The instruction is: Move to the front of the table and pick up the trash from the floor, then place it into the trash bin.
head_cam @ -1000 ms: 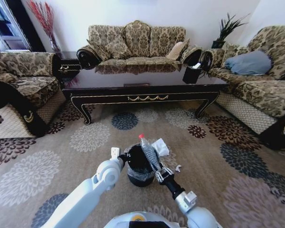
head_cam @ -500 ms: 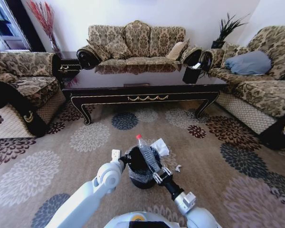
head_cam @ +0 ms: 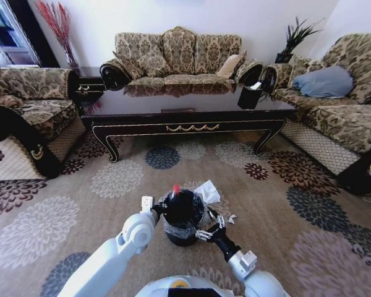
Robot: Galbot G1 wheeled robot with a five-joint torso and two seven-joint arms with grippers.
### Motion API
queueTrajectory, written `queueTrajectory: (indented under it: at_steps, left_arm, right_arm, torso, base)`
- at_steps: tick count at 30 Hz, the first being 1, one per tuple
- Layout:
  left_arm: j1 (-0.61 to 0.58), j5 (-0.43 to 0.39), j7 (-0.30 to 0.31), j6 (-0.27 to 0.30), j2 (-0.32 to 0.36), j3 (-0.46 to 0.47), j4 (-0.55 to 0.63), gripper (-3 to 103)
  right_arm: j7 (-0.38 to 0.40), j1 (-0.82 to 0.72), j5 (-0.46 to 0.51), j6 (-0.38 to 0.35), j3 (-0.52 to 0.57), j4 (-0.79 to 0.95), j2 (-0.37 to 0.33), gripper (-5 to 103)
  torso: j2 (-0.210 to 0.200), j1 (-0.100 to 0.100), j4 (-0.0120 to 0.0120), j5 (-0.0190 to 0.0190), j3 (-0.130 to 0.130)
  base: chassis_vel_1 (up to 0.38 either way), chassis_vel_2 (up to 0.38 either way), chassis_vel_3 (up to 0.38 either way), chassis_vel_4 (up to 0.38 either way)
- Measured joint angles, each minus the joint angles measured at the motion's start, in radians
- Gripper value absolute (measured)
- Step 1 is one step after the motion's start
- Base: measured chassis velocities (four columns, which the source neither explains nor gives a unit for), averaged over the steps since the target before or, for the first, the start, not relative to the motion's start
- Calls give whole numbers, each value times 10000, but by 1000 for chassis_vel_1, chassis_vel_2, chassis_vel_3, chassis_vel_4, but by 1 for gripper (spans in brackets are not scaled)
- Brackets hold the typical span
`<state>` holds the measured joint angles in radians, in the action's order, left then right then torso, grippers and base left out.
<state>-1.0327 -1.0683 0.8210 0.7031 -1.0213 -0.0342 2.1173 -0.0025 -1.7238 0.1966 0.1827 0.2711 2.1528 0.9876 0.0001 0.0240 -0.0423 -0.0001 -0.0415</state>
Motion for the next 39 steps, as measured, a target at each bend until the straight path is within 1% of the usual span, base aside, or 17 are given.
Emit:
queueTrajectory:
  at_steps: [4,6,8,9,10,11,14,15,19,20,23,24,26,29,30,32,39]
  left_arm:
    - [-263,-47,-239,-92,382,755,207,4]
    - [-350,-79,-312,-119,508,961,257,4]
    - [-664,-288,-495,-175,905,1737,378,4]
    - [-664,-288,-495,-175,905,1737,378,4]
    - [-806,-370,-597,-194,1086,2139,384,4]
    - [-980,-473,-701,-227,1295,2669,379,4]
    - [-1294,-699,-946,-296,1621,3777,240,4]
    - [-1294,-699,-946,-296,1621,3777,240,4]
    - [-1779,-844,-1333,-357,1804,4693,96,4]
    - [-1779,-844,-1333,-357,1804,4693,96,4]
    - [-2115,-805,-1576,-411,1746,4988,0,4]
    - [-2115,-805,-1576,-411,1746,4988,0,4]
    - [-2120,-749,-1735,-471,1681,4972,-78,4]
    - [-2335,-526,-2333,-732,1604,5026,-106,4]
    - [-2335,-526,-2333,-732,1604,5026,-106,4]
    - [-2615,-357,-2581,-824,1542,5169,-97,4]
    - [-3375,-106,-2478,-842,1235,5467,114,4]
  right_arm:
    - [36,137,290,8,237,-54,58,100]
    - [50,203,372,5,308,-95,73,100]
    - [116,444,687,-19,526,-309,122,100]
    - [116,444,687,-19,526,-309,122,100]
    - [129,593,884,-39,630,-450,149,100]
    - [144,839,1178,-64,781,-733,206,100]
    - [158,1580,1839,-79,1161,-1798,422,100]
    - [158,1580,1839,-79,1161,-1798,422,100]
    - [92,2368,2462,-63,1569,-3060,565,100]
    - [92,2368,2462,-63,1569,-3060,565,100]
    - [-53,2840,2785,38,1827,-4250,697,100]
    - [-53,2840,2785,38,1827,-4250,697,100]
    - [-163,2986,2912,153,2060,-5045,829,100]
    - [-290,3204,3116,209,2161,-6147,956,100]
    - [-290,3204,3116,209,2161,-6147,956,100]
    - [-351,3413,3198,213,2123,-6764,1091,100]
    - [-426,4243,3099,345,1706,-8604,1732,100]
  torso:
    - [0,0,-2,-1,0]
    - [0,1,-1,-1,0]
    - [0,0,-1,-2,0]
    - [0,0,-1,-2,0]
    - [0,0,-1,-2,0]
    - [0,0,2,-2,0]
    - [0,0,4,1,-1]
    - [0,0,4,1,-1]
    - [-2,0,-1,0,-1]
    - [-2,0,-1,0,-1]
    - [-2,0,5,0,-1]
    - [-2,0,5,0,-1]
    - [-2,0,2,0,-1]
    - [-2,1,-5,2,-2]
    - [-2,1,-5,2,-2]
    - [-2,1,-4,-3,0]
    - [-3,0,3,2,0]
  base:
    - [0,0,0,0]
    - [0,0,0,0]
    - [0,0,0,0]
    - [0,0,0,0]
    - [0,0,0,0]
    - [0,0,0,0]
    - [0,0,0,0]
    - [0,0,0,0]
    - [0,0,0,0]
    - [0,0,0,0]
    - [0,0,0,0]
    - [0,0,0,0]
    - [0,0,0,0]
    - [0,0,0,0]
    - [0,0,0,0]
    - [0,0,0,0]
    - [0,0,0,0]
